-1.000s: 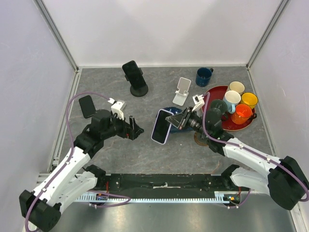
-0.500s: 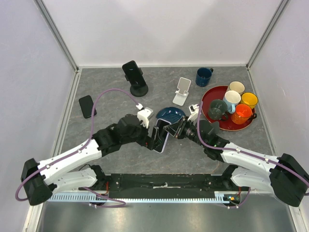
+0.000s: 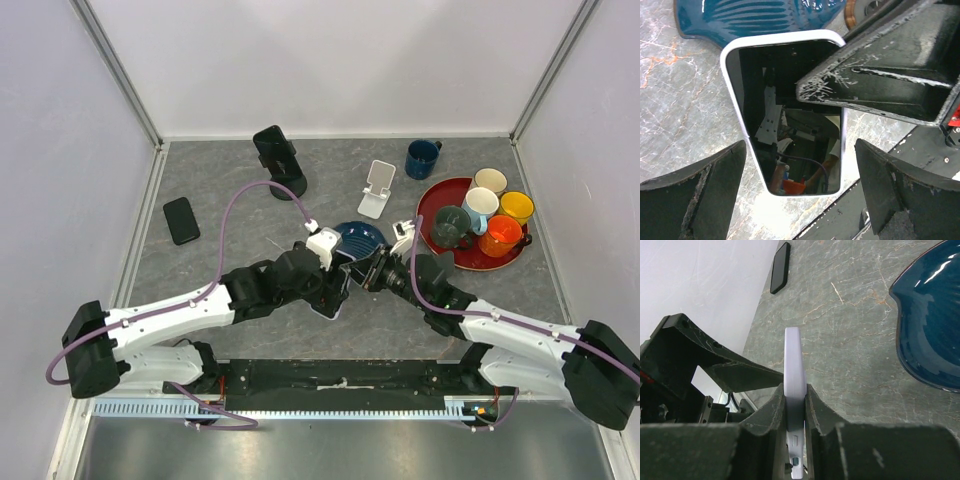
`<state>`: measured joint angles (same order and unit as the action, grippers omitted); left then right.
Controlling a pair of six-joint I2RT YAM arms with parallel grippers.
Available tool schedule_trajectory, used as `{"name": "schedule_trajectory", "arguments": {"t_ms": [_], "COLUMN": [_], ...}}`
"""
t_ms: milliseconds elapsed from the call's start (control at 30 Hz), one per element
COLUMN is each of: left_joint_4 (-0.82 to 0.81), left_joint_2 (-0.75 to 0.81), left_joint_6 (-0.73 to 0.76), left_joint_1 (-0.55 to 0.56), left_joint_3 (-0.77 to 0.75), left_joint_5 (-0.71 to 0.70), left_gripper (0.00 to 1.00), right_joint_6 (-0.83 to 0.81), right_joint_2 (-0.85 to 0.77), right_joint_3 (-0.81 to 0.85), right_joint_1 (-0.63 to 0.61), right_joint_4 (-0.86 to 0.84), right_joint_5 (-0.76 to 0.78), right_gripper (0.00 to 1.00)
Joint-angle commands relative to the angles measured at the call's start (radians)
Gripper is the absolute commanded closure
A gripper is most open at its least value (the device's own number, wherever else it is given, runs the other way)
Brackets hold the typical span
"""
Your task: Remove the phone from the phone stand
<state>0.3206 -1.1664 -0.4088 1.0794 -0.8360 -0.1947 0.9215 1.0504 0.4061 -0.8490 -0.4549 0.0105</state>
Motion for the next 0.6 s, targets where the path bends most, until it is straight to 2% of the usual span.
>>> {"name": "schedule_trajectory", "arguments": {"t_ms": [0,433,567], "left_joint_4": [-0.049,-0.064,-0.074], "left_joint_2": [-0.006,-0.065,-0.062], "left_joint_6": [-0.050,-0.051,-0.068], "left_joint_1": [0.007,0.007,0.008], "left_joint_3": [-0.029,-0.028,-0.022], "left_joint_5": [-0.104,-0.106,-0.097], "left_gripper": [0.04,0.05,0.10], "right_joint_6": [0.036,0.047,0.037], "right_joint_2": [-0.033,-0.030,-0.030], "right_joint_3": [0.004,-0.010,-0.010], "right_joint_1": [-0.004,-0.005,-0.007], "right_joint_4": [-0.133,-0.176,-0.176], "right_joint_5": [0.016,-0.009,-0.009], "right_gripper": [1.00,1.00,1.00]}}
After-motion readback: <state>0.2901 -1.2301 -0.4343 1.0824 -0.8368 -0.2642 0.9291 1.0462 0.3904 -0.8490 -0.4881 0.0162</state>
